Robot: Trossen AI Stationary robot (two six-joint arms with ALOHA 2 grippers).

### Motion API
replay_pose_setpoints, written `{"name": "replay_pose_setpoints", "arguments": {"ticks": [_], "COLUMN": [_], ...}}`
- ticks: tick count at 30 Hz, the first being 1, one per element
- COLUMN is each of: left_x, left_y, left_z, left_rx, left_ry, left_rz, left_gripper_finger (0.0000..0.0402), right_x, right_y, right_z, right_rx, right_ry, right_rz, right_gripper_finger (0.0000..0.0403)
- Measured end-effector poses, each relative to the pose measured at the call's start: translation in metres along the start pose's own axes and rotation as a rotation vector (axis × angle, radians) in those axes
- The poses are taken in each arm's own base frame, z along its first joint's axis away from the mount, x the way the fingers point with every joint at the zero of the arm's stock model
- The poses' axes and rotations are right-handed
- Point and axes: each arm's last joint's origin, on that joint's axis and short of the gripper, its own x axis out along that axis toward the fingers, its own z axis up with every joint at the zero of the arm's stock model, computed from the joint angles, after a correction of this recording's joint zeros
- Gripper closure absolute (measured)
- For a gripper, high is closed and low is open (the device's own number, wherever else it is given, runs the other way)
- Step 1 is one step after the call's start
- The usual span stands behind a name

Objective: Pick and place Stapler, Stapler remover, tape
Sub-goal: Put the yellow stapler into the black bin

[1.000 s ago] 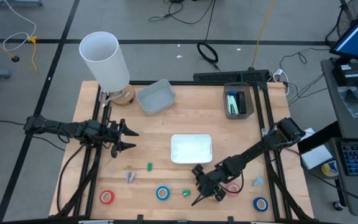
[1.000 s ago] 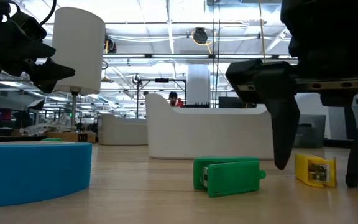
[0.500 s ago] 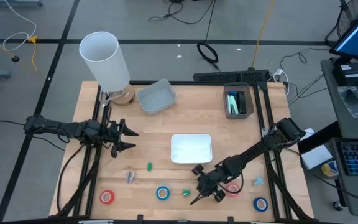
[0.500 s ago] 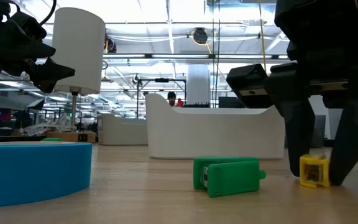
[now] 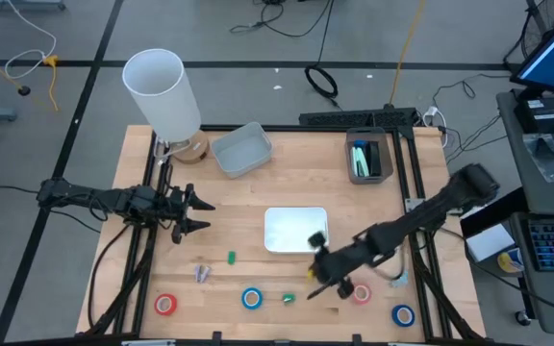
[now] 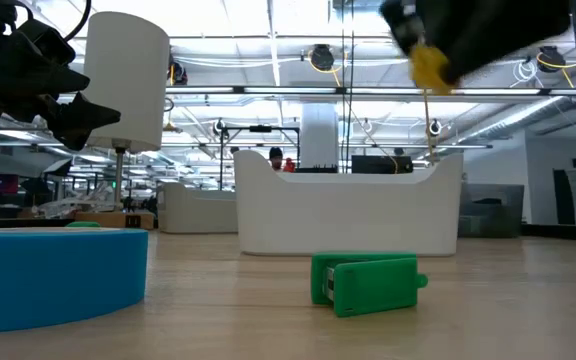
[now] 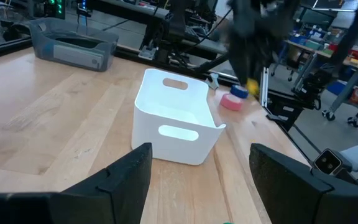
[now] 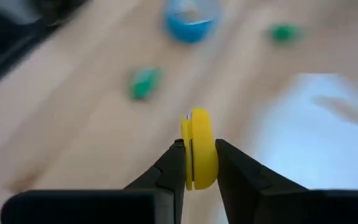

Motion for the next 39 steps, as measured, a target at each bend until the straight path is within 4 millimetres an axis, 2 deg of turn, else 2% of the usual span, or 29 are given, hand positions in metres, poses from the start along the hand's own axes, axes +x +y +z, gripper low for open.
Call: {"name": "replay_pose_setpoints", "arguments": {"ticks": [4,9,14,18,21,24,32,39], "left_x": [0.000,0.000,0.000,0.000,0.000,0.000,0.000,0.000], "left_y": [0.000,0.000,0.000,0.000,0.000,0.000,0.000,0.000], "left_z": [0.000,0.000,0.000,0.000,0.000,0.000,0.000,0.000], "left_rx": [0.000,0.000,0.000,0.000,0.000,0.002,0.001,0.001], "left_ry": [0.000,0.001,0.001,0.001,0.001,0.001,0.001,0.001], "left_rz": [0.000,0.000,0.000,0.000,0.000,0.000,-0.001,-0.001], "left_gripper_finger": [0.0133,0.0133,0.0133,0.0133,0.0133,0.0133,0.0133,0.0133], "right_x": [-0.052,-0.111,-0.153,-0.175,-0.184,-0.185,-0.166,-0.151], "right_y": [-0.019,-0.055,-0.096,-0.126,-0.147,-0.165,-0.208,-0.226], "right_z": [-0.003,-0.014,-0.031,-0.050,-0.065,-0.079,-0.119,-0.157], "right_rx": [0.067,0.215,0.388,0.543,0.661,0.748,0.886,1.009], "right_ry": [0.017,-0.010,-0.028,-0.007,0.008,0.026,0.222,0.437], "right_rz": [-0.293,-0.719,-1.041,-1.210,-1.291,-1.284,-1.257,-1.169], "right_gripper_finger": [0.0343,0.0339,0.0338,0.0339,0.0335,0.0336,0.0334,0.0338]}}
